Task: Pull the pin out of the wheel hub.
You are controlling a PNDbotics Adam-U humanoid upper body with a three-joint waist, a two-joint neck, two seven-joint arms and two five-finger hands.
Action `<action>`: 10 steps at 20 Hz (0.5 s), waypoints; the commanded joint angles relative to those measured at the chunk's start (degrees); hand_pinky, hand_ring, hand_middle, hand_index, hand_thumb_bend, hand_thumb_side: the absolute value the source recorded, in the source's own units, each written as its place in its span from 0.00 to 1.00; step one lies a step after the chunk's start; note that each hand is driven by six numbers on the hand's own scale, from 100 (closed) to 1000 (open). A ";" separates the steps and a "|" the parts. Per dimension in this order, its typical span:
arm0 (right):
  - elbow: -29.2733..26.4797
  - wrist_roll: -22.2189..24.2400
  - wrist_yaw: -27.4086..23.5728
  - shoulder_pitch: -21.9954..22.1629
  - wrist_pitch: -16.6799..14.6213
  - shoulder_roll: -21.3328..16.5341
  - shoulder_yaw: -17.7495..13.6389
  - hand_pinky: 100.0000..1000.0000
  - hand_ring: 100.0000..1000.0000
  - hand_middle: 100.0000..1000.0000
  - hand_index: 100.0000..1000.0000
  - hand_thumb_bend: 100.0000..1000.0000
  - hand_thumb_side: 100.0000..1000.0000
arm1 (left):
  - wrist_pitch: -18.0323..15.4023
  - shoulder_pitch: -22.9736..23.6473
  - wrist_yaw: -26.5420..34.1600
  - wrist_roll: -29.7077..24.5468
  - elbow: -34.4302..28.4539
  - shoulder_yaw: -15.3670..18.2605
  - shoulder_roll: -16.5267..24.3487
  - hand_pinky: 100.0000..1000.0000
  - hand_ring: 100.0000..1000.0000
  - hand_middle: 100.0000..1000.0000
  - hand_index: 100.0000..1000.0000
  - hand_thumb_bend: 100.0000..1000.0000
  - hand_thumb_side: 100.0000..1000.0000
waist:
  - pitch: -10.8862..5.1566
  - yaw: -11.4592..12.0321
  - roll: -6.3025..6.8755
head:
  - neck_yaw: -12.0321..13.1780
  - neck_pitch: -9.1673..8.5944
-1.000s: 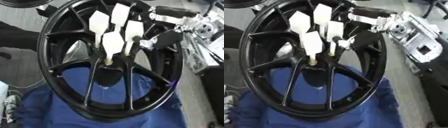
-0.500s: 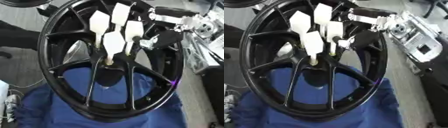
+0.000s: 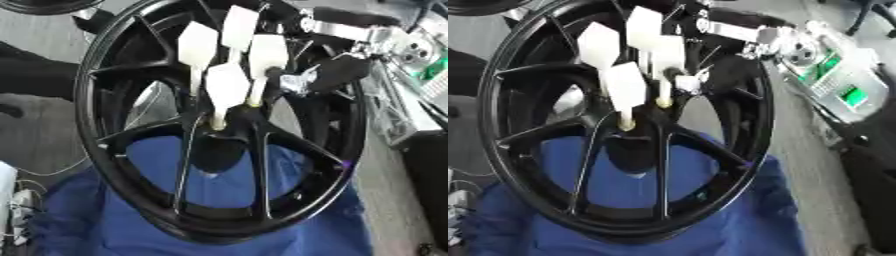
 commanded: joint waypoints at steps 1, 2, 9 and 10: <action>-2.92 -1.14 -3.20 -0.64 1.32 -2.17 -2.04 0.73 0.46 0.26 0.51 0.00 0.44 | -0.11 -0.20 0.18 -0.05 -0.61 0.74 1.14 0.81 0.73 0.77 0.72 0.98 0.21 | -1.18 -0.11 0.39 | 0.06 -0.20; -3.11 -1.40 -4.14 -0.63 1.67 -2.23 -2.47 0.73 0.46 0.26 0.50 0.00 0.45 | -0.12 -0.18 0.18 -0.04 -0.62 0.75 1.17 0.81 0.73 0.77 0.72 0.98 0.21 | -1.23 -0.14 0.42 | 0.06 -0.22; -3.29 -4.17 -13.06 1.87 2.06 -4.36 -8.77 0.73 0.44 0.25 0.50 0.00 0.45 | -0.42 0.18 0.14 0.51 -0.95 1.21 1.28 0.81 0.73 0.77 0.72 0.97 0.21 | -1.63 -0.93 0.53 | 0.25 -0.39; -3.29 -5.35 -14.70 3.24 1.72 -5.09 -10.68 0.73 0.44 0.25 0.50 0.00 0.45 | -0.50 0.28 0.11 0.69 -1.08 1.34 1.27 0.81 0.73 0.77 0.72 0.97 0.22 | -1.68 -1.16 0.54 | 0.30 -0.46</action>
